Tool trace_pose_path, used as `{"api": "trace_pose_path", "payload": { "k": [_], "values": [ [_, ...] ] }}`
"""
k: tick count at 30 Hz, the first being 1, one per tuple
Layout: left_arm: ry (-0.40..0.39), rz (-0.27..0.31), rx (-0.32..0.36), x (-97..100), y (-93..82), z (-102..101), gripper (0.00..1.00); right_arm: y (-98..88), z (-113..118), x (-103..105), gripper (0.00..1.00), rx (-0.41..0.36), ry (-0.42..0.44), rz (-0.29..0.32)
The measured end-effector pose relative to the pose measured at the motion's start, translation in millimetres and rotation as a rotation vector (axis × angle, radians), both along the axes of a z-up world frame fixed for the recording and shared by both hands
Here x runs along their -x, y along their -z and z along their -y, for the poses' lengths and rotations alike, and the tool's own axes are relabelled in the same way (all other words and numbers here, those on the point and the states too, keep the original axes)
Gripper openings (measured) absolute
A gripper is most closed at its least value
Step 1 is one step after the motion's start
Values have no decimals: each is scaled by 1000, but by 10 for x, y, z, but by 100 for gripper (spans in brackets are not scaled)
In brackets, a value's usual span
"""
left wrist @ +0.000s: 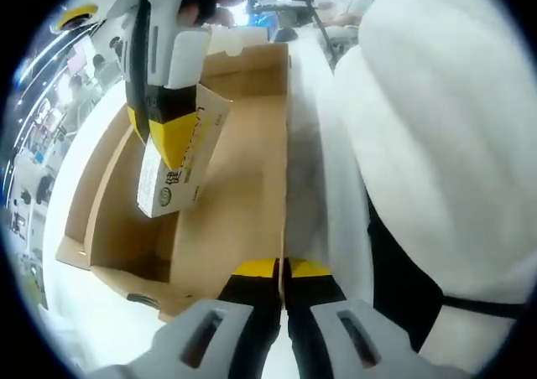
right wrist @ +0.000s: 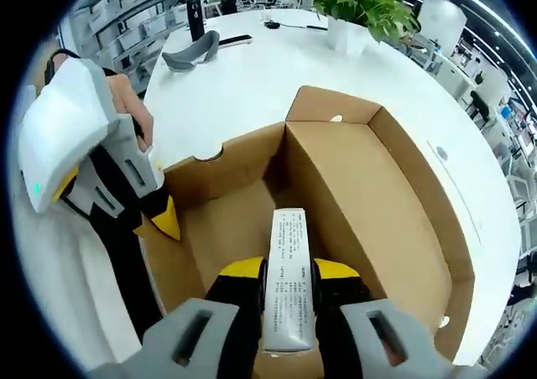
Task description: Operate the shoe box by opening the lid, removing the specified soft item, and placing it in the target area until the item is outside and the box remains undamaged.
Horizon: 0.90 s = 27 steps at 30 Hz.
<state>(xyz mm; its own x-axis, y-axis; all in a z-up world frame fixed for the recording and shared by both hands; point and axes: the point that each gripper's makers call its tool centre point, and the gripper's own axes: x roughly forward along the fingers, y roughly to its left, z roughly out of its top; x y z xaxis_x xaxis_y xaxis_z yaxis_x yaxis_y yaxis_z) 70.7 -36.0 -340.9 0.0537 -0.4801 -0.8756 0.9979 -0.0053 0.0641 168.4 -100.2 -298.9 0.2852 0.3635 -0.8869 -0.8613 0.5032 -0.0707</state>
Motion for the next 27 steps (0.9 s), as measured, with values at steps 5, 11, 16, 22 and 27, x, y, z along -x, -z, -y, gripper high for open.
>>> {"api": "trace_pose_path", "payload": {
  "k": [5,11,16,22,27],
  "values": [
    [0,-2,0,1,0,-1,2,-52,18,-6,20,-17,11,10],
    [3,-5,-2,4,5,-4,1,-178,4,-1,19,-59,11,41],
    [5,-4,-2,8,2,-4,1,-207,0,5,19,-115,28,39],
    [4,-5,-1,13,0,-5,1,-278,10,-32,19,-128,42,70],
    [5,-4,0,16,0,-8,1,-365,75,-57,19,-131,55,91]
  ]
}}
